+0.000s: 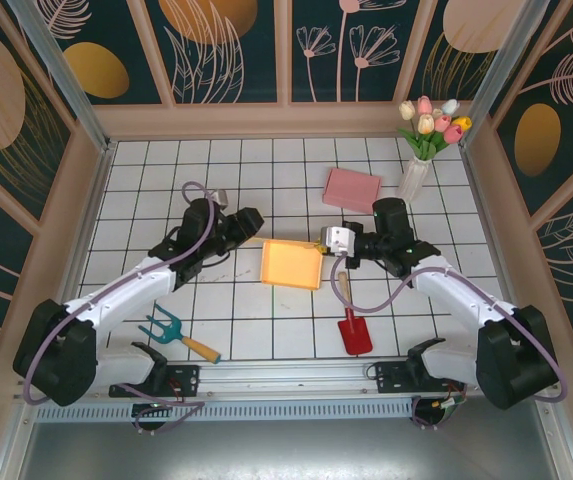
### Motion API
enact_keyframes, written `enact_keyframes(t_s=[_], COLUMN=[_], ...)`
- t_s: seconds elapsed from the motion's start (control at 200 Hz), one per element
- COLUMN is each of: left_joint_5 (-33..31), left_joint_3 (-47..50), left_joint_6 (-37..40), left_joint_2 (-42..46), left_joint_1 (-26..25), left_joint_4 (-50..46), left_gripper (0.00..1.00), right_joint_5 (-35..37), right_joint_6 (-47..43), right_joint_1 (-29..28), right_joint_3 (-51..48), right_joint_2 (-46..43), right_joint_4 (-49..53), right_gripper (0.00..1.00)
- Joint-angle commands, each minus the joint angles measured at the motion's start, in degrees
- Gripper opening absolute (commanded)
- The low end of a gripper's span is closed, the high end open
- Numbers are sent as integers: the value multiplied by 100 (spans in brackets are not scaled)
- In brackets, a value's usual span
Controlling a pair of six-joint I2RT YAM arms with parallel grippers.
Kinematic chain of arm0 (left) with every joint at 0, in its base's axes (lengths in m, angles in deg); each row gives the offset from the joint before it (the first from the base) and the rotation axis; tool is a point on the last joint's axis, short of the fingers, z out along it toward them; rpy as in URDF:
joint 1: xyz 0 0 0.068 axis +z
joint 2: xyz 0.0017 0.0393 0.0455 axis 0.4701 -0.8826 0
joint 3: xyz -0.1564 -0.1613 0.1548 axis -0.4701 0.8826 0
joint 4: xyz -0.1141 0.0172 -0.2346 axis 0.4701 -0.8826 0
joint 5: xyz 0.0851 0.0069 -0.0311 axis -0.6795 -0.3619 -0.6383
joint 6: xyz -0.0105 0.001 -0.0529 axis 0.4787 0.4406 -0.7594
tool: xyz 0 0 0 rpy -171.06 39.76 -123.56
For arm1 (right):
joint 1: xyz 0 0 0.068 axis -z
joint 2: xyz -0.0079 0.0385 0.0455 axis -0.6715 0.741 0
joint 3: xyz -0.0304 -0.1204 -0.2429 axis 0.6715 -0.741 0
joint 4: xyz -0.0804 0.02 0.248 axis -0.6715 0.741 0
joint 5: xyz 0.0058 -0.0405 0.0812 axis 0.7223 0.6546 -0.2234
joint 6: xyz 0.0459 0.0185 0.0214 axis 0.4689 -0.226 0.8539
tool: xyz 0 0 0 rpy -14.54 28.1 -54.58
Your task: Fold the paper box
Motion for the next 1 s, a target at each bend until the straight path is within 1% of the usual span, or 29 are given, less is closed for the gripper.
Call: enact_keyframes(t_s=[0.0, 0.14, 0.21, 0.295, 0.34, 0.37, 0.405, 0.515, 0.585, 0.666, 0.736, 0.856, 0.996], left_joint_5=[-8, -152, -301, -958, -1265, -1362, -1337, -852, -709, -791, -1025, -1519, -1249], left_joint_3=[-129, -59, -151, -486, -538, -505, -417, -157, -142, -161, -246, -300, 4], left_joint_6=[-203, -456, -366, 85, 185, 191, 128, -220, -293, -293, -147, 179, 286], left_joint_2=[-180, -213, -190, -107, -29, 45, 111, 208, 213, 272, 359, 465, 515], left_joint_1=[-330, -644, -685, -684, -686, -686, -686, -680, -687, -699, -704, -697, -697], left_joint_4=[215, 354, 193, -574, -777, -808, -737, -349, -353, -498, -774, -1266, -937], left_gripper=[57, 59, 61, 64, 66, 66, 66, 66, 66, 66, 67, 74, 74], right_joint_5=[-111, 113, 246, 282, 318, 344, 359, 363, 406, 504, 539, 521, 513], right_joint_6=[-70, -35, -20, -48, -70, -75, -81, -82, -78, -80, -78, -94, -94], right_joint_1=[-60, -145, -199, -208, -206, -211, -207, -211, -206, -216, -226, -226, -226], right_joint_3=[83, 43, 7, -20, -33, -23, -20, -20, -20, -8, -8, -42, -39], right_joint_2=[60, 86, 75, 18, 5, -10, -11, 37, 93, 130, 125, 62, 94], right_joint_4=[-66, -177, -243, -231, -211, -204, -205, -214, -213, -212, -230, -275, -275], right_gripper=[0, 0, 0, 0, 0, 0, 0, 0, 0, 0, 0, 0, 0])
